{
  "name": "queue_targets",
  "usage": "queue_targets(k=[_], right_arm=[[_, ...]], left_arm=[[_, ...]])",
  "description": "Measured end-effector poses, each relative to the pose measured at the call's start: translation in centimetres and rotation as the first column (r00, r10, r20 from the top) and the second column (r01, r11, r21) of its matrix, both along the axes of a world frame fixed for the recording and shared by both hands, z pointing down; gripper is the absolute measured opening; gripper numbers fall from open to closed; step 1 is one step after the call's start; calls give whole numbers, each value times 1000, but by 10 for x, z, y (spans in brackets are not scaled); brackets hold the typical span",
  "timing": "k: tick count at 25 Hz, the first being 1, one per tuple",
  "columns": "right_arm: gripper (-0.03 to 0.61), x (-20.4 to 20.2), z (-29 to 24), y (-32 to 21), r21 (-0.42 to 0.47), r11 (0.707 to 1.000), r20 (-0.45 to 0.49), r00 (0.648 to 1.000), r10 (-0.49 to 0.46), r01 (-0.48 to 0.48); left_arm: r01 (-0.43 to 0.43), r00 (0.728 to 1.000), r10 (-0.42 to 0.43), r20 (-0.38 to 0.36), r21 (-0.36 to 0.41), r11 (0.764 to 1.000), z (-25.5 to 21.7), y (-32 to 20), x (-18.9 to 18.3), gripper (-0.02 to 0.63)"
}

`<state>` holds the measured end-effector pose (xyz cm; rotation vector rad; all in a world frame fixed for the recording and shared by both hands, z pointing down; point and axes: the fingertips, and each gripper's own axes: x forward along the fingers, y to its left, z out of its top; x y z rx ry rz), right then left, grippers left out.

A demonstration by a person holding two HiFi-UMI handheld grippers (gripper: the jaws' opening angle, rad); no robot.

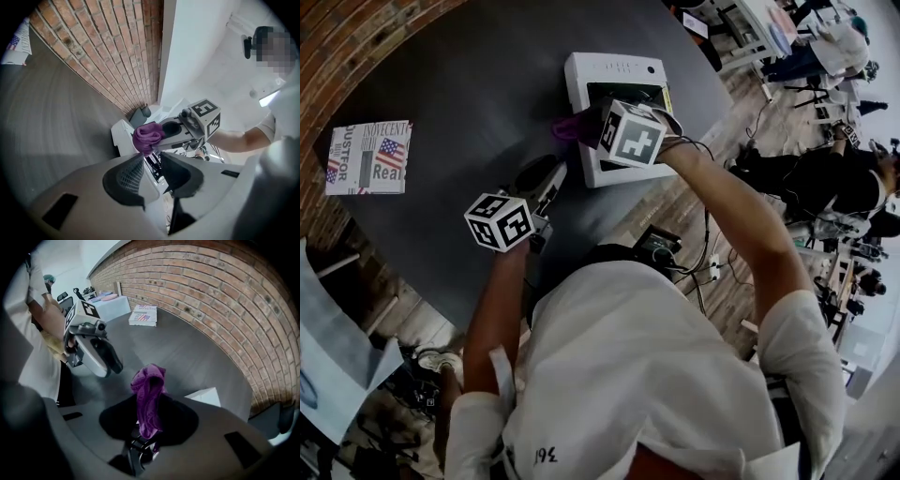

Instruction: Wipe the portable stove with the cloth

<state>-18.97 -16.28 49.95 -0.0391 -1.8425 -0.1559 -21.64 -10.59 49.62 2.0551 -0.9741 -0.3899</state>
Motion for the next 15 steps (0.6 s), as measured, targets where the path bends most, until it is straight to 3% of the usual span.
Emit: queue_targets(k=[6,11,15], right_arm=[[109,-37,3,-57,110,993,26,999,41,-44],[109,-63,11,-107,92,974,60,978,201,-206],[110,-83,17,-137,14,938,88,934,345,-348]], left_arm=[[52,999,-52,-11,-5,999,5,-9,-23,114],[77,997,-77,19,11,997,3,-22,-46,114],[99,994,-100,39,20,995,-2,-28,-60,114]])
